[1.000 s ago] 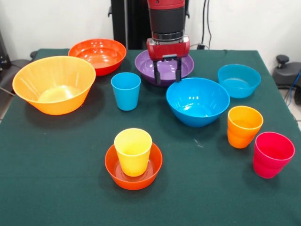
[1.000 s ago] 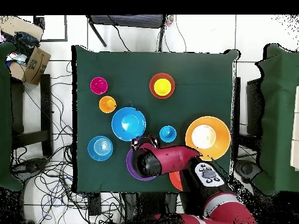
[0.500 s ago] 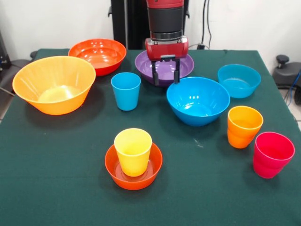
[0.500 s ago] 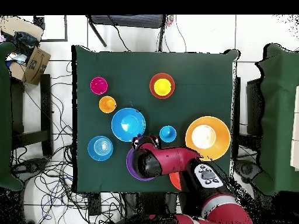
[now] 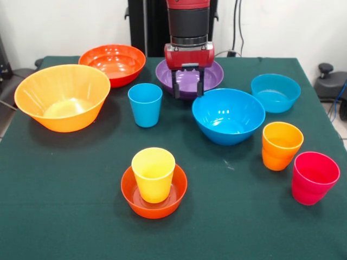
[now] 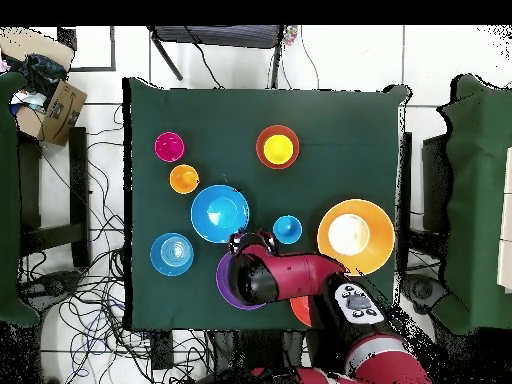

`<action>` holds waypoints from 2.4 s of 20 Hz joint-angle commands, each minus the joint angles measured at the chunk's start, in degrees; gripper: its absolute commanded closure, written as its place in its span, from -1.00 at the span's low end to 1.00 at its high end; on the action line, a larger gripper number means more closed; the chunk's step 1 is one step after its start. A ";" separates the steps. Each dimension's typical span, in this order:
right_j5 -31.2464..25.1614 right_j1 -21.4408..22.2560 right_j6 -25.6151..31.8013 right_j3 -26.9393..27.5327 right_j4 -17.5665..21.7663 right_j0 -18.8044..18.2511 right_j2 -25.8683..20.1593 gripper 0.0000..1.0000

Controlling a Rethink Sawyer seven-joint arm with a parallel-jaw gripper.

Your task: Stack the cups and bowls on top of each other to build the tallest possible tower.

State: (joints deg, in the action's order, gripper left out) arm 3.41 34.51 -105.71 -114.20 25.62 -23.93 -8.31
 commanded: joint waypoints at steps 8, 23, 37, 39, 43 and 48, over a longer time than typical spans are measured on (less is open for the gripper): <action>3.35 -5.83 -9.06 4.62 -3.17 1.06 -1.64 -1.00; -1.81 0.14 -8.68 0.59 -5.00 -1.19 -5.47 -1.00; -5.72 4.64 -7.77 -1.97 -8.27 -2.13 -8.63 -1.00; -5.00 3.97 -7.89 -1.77 -8.40 -1.65 -8.21 -1.00; -4.58 1.62 -7.34 -0.91 -8.56 -1.57 -8.00 -1.00; -2.98 -1.40 -6.83 -0.45 -7.55 -1.25 -7.98 -1.00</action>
State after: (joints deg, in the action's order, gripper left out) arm 3.59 38.10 -105.72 -114.67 18.79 -26.23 -11.47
